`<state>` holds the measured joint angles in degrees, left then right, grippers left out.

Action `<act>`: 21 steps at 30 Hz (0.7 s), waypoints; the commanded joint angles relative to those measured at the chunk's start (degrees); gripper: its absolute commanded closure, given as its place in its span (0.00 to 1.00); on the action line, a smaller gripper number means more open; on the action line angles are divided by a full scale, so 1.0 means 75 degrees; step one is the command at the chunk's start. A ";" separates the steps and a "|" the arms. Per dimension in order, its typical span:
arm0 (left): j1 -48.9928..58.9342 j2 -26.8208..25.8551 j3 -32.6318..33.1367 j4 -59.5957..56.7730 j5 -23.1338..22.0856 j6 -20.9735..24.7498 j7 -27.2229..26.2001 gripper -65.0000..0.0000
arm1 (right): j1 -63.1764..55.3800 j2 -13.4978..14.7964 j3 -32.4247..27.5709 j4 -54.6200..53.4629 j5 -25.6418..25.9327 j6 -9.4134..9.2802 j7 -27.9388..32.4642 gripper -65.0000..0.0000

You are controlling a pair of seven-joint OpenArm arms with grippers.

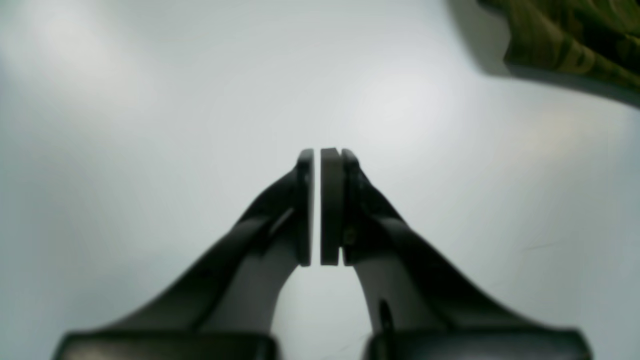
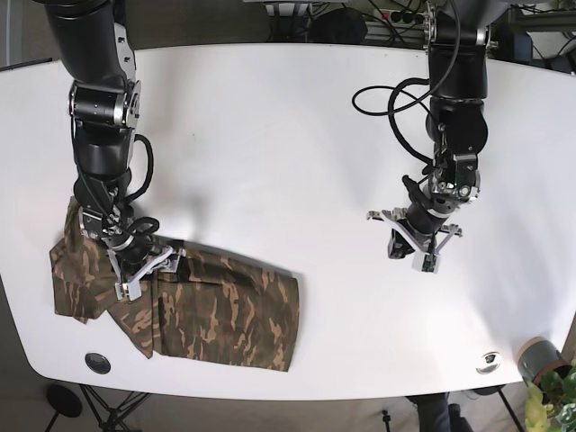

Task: Fold the T-shirt properly

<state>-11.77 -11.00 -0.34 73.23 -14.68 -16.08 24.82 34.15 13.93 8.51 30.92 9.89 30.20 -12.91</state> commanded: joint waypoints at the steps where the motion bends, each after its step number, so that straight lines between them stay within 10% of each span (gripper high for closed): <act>1: -0.0206 -0.0062 -0.0031 0.0193 -0.0077 -0.0019 -0.0162 1.00 | 0.0106 0.0000 0.0008 0.0068 -0.0129 0.0071 0.0273 0.20; 10: -0.0206 -0.0062 -0.0031 0.0193 -0.0077 -0.0019 -0.0162 1.00 | -0.0211 -0.0481 0.0019 0.0068 -0.1078 0.0000 0.0449 0.25; 21: -0.0195 -0.0062 -0.0031 0.0193 -0.0077 -0.0019 -0.0162 1.00 | -0.0199 -0.0574 0.0008 0.0080 -0.1395 0.0059 0.0648 0.97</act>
<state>-12.01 -11.03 -0.34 73.36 -14.68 -16.08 24.84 31.66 9.52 8.67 31.29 0.19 29.56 -6.28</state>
